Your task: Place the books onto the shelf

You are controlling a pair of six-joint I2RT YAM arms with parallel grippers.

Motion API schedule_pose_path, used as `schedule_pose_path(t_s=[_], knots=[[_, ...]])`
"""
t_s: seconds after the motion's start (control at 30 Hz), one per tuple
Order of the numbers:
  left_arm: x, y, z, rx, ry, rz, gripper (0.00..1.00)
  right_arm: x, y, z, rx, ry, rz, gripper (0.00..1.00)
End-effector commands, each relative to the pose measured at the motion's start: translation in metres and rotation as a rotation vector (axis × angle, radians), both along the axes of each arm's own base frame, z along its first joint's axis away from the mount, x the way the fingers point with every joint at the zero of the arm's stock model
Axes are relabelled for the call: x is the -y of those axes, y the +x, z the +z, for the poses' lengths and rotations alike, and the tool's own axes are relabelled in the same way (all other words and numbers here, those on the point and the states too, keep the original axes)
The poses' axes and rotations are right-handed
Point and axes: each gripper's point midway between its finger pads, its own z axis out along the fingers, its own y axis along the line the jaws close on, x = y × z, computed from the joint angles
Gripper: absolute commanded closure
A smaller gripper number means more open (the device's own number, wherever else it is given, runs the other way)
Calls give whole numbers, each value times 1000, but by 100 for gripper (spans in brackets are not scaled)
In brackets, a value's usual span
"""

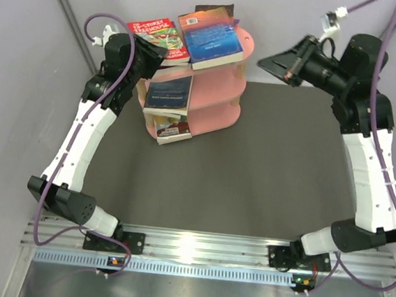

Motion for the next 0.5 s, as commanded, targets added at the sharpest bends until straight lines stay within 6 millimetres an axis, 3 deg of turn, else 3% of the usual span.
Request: schedule_pose_path(t_s=[0.0, 0.07, 0.1, 0.23, 0.27, 0.33, 0.47], knots=[[0, -8, -12, -51, 17, -31, 54, -52, -2, 48, 204, 33, 120, 100], [1, -9, -21, -85, 18, -44, 46, -82, -6, 50, 244, 12, 163, 100], [0, -9, -24, -95, 18, -47, 43, -95, 3, 51, 251, 6, 168, 100], [2, -9, -36, -140, 24, -78, 42, -138, 16, 44, 264, -27, 184, 100], [2, -10, -41, -156, 31, -82, 43, -151, 26, 32, 252, -43, 189, 100], [3, -11, -41, -158, 39, -92, 43, -162, 28, 33, 275, -55, 167, 100], [-1, -13, -45, -173, 69, -98, 45, -182, 43, 4, 269, -150, 106, 100]])
